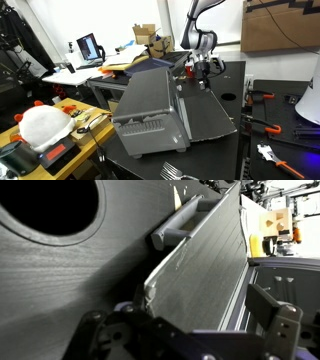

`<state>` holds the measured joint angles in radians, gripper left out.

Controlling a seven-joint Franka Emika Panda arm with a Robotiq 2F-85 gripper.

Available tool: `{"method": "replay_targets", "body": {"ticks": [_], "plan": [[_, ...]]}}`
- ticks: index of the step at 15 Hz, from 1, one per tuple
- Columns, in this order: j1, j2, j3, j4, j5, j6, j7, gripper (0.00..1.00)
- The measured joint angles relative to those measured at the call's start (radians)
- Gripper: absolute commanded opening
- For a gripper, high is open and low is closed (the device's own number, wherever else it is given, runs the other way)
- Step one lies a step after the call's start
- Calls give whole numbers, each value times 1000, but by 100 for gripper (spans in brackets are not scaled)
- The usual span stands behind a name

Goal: Close the microwave door

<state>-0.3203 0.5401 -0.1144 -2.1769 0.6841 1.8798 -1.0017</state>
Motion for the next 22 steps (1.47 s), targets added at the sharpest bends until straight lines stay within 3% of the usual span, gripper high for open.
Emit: {"method": "replay_targets", "body": {"ticks": [12, 22], "plan": [[3, -28, 5, 0, 9, -78, 19, 100], [50, -101, 8, 1, 9, -118, 189, 100]]}}
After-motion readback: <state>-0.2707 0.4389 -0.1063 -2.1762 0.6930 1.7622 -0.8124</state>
